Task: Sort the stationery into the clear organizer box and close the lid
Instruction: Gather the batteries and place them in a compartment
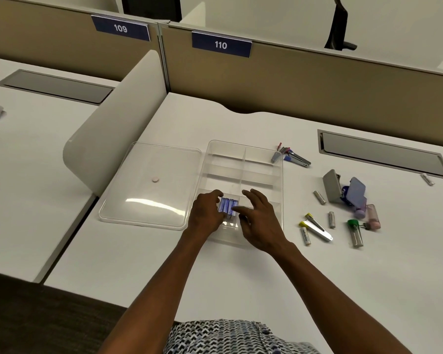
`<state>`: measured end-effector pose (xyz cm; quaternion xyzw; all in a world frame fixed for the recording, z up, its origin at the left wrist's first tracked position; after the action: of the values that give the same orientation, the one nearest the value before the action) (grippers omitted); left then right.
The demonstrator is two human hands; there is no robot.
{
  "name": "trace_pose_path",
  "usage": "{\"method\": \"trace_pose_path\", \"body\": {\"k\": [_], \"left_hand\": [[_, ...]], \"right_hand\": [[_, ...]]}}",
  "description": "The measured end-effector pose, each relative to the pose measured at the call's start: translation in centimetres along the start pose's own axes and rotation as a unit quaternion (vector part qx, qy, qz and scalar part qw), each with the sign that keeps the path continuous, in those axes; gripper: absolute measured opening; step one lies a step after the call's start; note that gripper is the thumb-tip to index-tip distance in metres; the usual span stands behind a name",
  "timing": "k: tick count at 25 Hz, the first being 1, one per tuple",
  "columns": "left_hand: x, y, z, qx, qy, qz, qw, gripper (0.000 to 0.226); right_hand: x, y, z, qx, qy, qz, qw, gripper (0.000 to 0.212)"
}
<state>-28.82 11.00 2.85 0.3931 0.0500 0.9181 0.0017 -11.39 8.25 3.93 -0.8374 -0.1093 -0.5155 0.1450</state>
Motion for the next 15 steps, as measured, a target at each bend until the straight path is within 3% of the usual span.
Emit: {"method": "trace_pose_path", "body": {"k": [8,12,15], "left_hand": [[-1.5,3.1,3.1,-0.086,0.050,0.055,0.994,0.042],[-2.7,5.0,5.4,-0.142,0.093,0.044,0.984,0.031],[-4.2,6.6,7.1,-0.168,0.131,0.025,0.977,0.025]], "right_hand": [[0.7,5.2,1.9,-0.057,-0.087,0.141,0.985,0.032],[2.0,7.9,4.9,-0.213,-0.115,0.249,0.938,0.030],[3.0,10.2,8.0,-0.340,-0.101,0.274,0.894,0.021]]}}
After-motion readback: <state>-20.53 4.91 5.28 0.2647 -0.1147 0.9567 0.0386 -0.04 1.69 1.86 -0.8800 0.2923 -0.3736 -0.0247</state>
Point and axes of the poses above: each hand's wrist, its own y-axis away from the middle knuckle, its own x-axis out of the back of the hand, z = x × y, the point moved 1 cm from there along -y, towards the middle knuckle, and after that the axes turned 2 degrees about x, right-handed, at the moved point
